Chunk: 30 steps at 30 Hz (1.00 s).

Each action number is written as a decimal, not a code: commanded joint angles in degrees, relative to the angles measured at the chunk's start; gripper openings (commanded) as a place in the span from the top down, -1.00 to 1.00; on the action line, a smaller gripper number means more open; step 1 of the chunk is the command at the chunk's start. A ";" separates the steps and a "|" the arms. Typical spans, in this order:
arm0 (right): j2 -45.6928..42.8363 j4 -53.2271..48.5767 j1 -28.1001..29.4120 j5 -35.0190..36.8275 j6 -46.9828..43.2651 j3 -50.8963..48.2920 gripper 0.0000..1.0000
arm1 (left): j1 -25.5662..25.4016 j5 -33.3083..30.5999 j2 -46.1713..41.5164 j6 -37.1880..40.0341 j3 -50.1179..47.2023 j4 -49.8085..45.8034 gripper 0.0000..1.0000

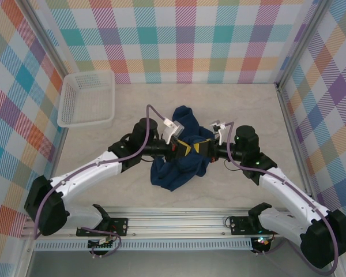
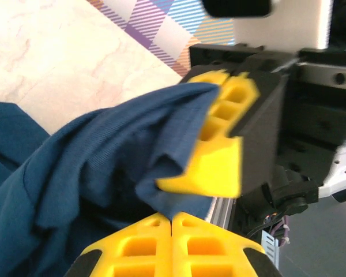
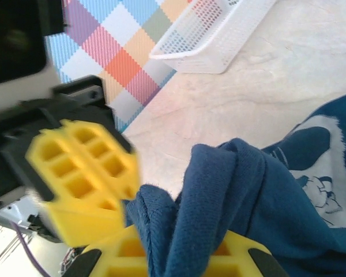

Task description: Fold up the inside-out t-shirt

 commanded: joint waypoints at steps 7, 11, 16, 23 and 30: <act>-1.63 -8.80 -0.48 6.75 -2.79 4.15 0.22 | -0.50 -2.44 -4.85 -1.04 -1.69 1.20 1.00; -3.32 -15.64 -0.39 9.33 -7.13 6.13 0.13 | -1.30 -6.53 -3.93 -2.91 1.01 -2.35 1.00; -7.66 -19.98 1.19 11.93 -12.29 5.28 0.02 | -4.25 -13.54 -2.03 -3.30 5.32 -8.27 1.00; -7.59 -15.92 9.27 15.25 -17.03 4.30 -0.14 | -6.34 -13.65 -1.96 -4.60 6.31 -7.62 1.00; -2.54 -7.22 12.84 23.36 -16.25 2.20 -0.21 | -7.58 -12.17 -2.30 -5.62 6.02 -5.79 1.00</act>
